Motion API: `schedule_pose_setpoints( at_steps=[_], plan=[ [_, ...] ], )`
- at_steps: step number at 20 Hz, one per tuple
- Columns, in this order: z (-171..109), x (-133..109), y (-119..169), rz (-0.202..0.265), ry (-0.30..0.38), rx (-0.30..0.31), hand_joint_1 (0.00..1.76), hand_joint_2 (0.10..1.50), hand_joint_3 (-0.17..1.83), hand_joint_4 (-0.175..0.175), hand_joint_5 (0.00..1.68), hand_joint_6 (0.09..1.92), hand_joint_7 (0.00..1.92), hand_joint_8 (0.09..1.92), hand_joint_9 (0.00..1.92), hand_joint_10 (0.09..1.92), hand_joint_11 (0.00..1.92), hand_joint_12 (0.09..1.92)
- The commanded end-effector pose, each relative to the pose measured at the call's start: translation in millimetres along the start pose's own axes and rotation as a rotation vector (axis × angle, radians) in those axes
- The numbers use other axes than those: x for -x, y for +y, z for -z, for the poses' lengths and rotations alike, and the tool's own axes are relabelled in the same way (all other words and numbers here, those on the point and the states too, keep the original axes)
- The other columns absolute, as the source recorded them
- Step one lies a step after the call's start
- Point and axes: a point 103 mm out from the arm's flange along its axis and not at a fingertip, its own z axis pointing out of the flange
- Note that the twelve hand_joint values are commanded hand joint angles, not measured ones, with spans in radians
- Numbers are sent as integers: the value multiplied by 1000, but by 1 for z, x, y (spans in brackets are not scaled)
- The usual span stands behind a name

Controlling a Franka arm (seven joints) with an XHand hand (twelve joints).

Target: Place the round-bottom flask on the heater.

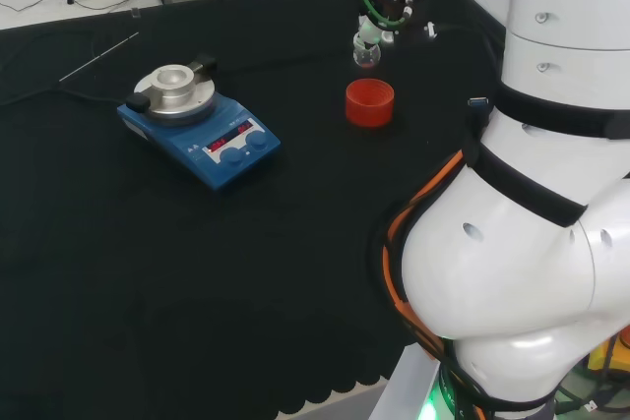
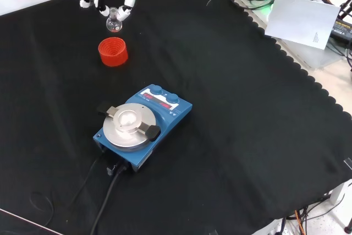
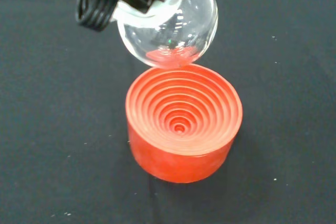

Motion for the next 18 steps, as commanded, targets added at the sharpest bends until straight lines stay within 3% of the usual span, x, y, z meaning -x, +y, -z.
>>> schedule_pose_setpoints(
  at_steps=[1, 7, 14, 18],
  plan=[
    [4, -2, -7, 19, 12, -3, 1104, 629, 810, 175, 1165, 933, 342, 539, 544, 550, 169, 1336],
    [8, -7, -2, 56, 22, -12, 1105, 627, 812, 175, 1166, 931, 342, 541, 543, 551, 172, 1335],
    [32, -72, -13, 123, -32, 11, 1106, 625, 814, 175, 1169, 928, 341, 542, 541, 552, 174, 1334],
    [42, -97, -12, 166, -36, 20, 1106, 623, 815, 175, 1170, 926, 341, 543, 540, 552, 175, 1334]
  ],
)
